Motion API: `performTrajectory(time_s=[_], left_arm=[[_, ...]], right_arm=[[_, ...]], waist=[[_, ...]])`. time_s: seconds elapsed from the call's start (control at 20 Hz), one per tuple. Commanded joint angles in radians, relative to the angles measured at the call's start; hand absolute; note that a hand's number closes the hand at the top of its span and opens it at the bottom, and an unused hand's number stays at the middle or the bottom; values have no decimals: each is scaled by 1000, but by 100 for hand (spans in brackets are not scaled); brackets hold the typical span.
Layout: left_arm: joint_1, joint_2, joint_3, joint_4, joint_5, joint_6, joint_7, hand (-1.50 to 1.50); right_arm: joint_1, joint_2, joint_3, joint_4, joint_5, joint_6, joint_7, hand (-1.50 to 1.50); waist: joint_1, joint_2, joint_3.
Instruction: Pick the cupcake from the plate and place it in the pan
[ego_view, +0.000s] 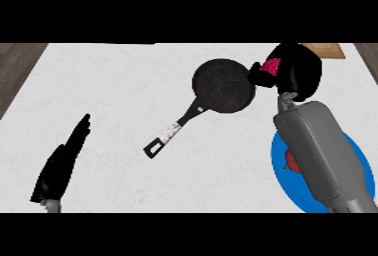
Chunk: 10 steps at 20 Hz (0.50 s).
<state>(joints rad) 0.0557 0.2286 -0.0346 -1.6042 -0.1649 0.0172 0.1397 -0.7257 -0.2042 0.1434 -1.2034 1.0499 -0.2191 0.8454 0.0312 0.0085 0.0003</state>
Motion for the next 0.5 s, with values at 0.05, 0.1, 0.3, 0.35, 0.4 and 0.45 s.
performTrajectory(time_s=[0.05,0.1,0.3,0.35,0.4,0.45], left_arm=[[-4,10,19,11,5,-10,-21,0],[9,5,-6,-61,11,-26,34,0],[-47,-5,-2,4,-5,-16,18,0],[-32,-2,7,19,9,-27,-12,0],[-69,-25,-28,-19,0,-22,55,0],[-50,-8,-11,3,-8,-19,9,0]], right_arm=[[-141,66,-113,311,-81,-146,-122,150],[-161,62,-133,368,-95,-175,-167,150],[-271,84,-184,595,-124,-202,-236,150],[-272,105,-185,644,-116,-235,-248,150],[-310,90,-194,675,-117,-199,-232,150],[-317,80,-202,720,-120,-195,-256,150]], waist=[[18,7,1],[23,7,1],[30,15,1],[28,14,0],[51,25,2],[53,25,1]])
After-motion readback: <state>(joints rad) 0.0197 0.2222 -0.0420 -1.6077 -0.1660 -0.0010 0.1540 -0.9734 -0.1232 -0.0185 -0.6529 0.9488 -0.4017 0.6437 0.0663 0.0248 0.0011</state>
